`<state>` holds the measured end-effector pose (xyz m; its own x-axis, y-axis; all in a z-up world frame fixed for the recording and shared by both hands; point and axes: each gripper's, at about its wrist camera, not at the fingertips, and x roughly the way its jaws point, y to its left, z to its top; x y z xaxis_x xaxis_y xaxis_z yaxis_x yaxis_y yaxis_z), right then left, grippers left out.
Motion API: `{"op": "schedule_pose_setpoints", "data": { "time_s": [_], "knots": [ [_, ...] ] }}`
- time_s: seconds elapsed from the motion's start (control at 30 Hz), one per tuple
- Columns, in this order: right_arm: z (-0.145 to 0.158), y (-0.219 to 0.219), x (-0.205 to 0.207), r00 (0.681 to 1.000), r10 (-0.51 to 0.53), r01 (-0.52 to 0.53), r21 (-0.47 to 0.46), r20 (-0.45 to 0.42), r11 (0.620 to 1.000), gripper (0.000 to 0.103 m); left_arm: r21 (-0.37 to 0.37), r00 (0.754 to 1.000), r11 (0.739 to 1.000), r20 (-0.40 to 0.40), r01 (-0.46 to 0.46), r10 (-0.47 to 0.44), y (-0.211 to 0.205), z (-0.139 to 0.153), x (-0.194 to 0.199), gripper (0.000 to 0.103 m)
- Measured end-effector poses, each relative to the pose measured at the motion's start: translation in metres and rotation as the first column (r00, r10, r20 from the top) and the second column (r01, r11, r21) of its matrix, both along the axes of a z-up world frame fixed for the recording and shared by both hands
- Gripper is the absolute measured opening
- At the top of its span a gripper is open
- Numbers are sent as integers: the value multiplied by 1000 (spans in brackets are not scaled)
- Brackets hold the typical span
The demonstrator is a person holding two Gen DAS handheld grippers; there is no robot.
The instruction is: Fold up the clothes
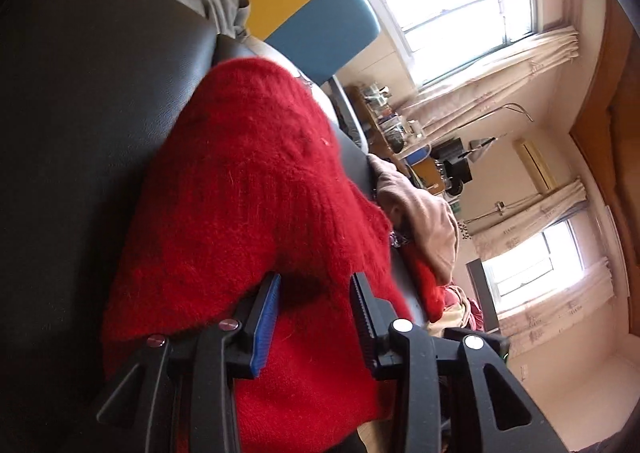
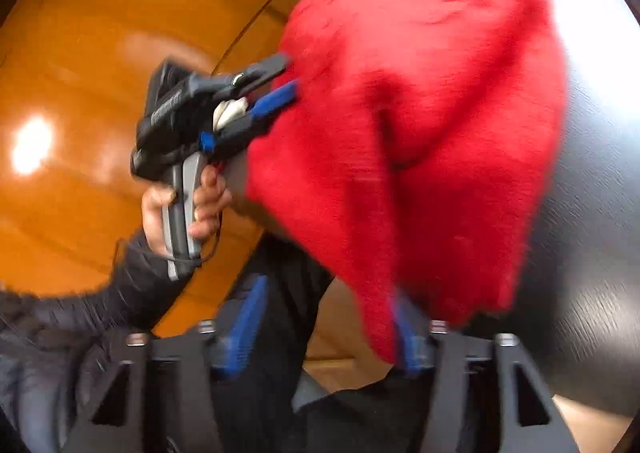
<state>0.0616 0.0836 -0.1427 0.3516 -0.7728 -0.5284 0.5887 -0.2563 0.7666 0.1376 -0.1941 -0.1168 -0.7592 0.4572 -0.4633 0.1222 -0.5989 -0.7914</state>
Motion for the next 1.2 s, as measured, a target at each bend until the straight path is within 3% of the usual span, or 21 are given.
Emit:
{"op": "schedule_pose_setpoints", "data": {
  "time_s": [0.1, 0.17, 0.37, 0.57, 0.6, 0.63, 0.67, 0.7, 0.73, 0.8, 0.93, 0.97, 1.03, 1.1, 1.2],
  "knots": [
    [32, 22, -13, 989, -143, 137, -124, -46, 983, 67, 17, 1000, 1000, -18, -11, 11, -2, 5, 4, 36],
    [44, 26, -23, 971, -227, 212, -158, -81, 964, 82, 48, 999, 999, -26, -26, 27, -7, 5, 12, 36],
    [32, -2, -65, 917, -386, 376, -100, -100, 921, 83, 38, 998, 999, -47, -35, 36, -12, 9, 37, 37],
    [31, -23, -75, 905, -397, 396, -42, -153, 917, 83, -35, 998, 999, -64, -21, 19, -9, 10, 58, 39],
    [35, -22, -72, 901, -396, 397, -32, -178, 917, 80, -56, 998, 998, -65, -18, 15, -7, 11, 61, 39],
    [39, -18, -67, 894, -393, 398, -23, -217, 917, 61, -65, 998, 998, -67, -16, 11, -6, 10, 63, 40],
    [43, -20, -63, 889, -380, 393, -1, -256, 920, 31, -71, 998, 997, -69, -15, 10, -5, 11, 65, 40],
    [45, -32, -62, 884, -352, 380, 36, -307, 924, 21, -77, 997, 997, -71, -14, 8, -4, 11, 67, 40],
    [53, -44, -57, 867, -314, 367, 69, -386, 928, 17, -83, 997, 996, -74, -12, 6, -3, 11, 69, 40],
    [90, -52, -42, 774, -257, 365, 75, -578, 928, 16, -125, 996, 992, -89, 2, -13, 2, 16, 73, 42],
    [121, -30, -57, 630, -339, 499, 30, -699, 866, 9, -216, 993, 976, -99, 41, -64, 16, 23, 75, 45],
    [113, -24, -65, 634, -354, 524, 45, -688, 851, 9, -226, 993, 973, -94, 52, -74, 20, 23, 73, 45],
    [74, -14, -85, 705, -371, 545, 127, -604, 829, 9, -257, 992, 964, -78, 73, -96, 29, 22, 69, 45],
    [37, -10, -94, 752, -395, 551, 174, -528, 816, 9, -285, 992, 955, -64, 82, -104, 35, 21, 65, 45],
    [23, 4, -99, 750, -470, 584, 135, -465, 800, 11, -291, 994, 955, -67, 63, -86, 36, 23, 61, 45]
  ]
}}
